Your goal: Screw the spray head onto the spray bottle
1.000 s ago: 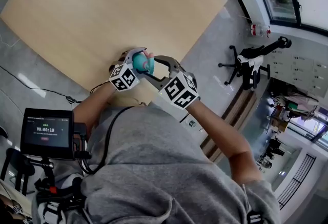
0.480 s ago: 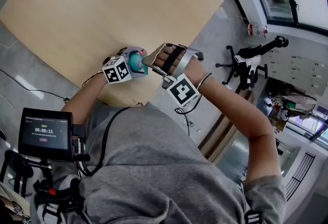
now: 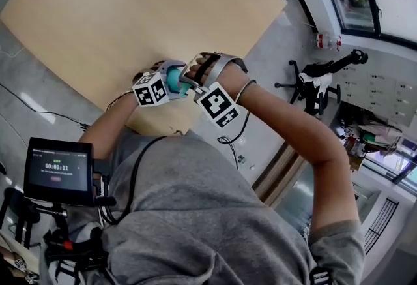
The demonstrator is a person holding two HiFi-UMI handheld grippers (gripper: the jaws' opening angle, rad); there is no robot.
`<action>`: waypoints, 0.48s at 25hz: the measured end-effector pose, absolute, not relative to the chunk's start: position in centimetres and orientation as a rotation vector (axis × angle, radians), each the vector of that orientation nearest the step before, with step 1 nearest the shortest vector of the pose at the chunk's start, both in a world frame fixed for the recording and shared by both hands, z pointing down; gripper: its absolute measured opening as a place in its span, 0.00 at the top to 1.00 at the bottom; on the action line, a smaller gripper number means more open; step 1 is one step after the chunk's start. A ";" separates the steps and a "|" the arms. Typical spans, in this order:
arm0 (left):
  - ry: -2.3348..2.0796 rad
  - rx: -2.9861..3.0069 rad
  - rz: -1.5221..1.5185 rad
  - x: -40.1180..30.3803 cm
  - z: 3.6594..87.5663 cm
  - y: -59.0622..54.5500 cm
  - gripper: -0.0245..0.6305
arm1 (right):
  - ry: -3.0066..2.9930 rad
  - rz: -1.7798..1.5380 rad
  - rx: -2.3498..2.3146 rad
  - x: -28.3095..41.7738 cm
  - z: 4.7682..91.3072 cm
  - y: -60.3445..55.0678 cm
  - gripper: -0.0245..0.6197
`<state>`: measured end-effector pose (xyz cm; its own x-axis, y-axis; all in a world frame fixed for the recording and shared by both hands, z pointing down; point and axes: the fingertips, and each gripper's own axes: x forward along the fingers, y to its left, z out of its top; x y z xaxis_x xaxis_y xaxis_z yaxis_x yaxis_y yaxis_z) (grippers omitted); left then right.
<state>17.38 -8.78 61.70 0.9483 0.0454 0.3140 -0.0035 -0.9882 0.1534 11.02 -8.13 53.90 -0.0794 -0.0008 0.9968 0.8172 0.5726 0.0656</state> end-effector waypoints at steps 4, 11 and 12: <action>-0.105 2.963 0.448 17.6 61.4 -9.3 0.33 | -1.703 -0.234 -0.352 10.8 54.0 -8.4 0.76; -0.648 2.872 0.407 16.9 61.2 -11.3 0.33 | -1.883 0.478 0.525 11.3 53.8 -9.1 0.76; -0.723 2.852 0.417 16.6 61.3 -11.5 0.33 | -1.890 0.504 0.596 11.1 53.8 -9.0 0.76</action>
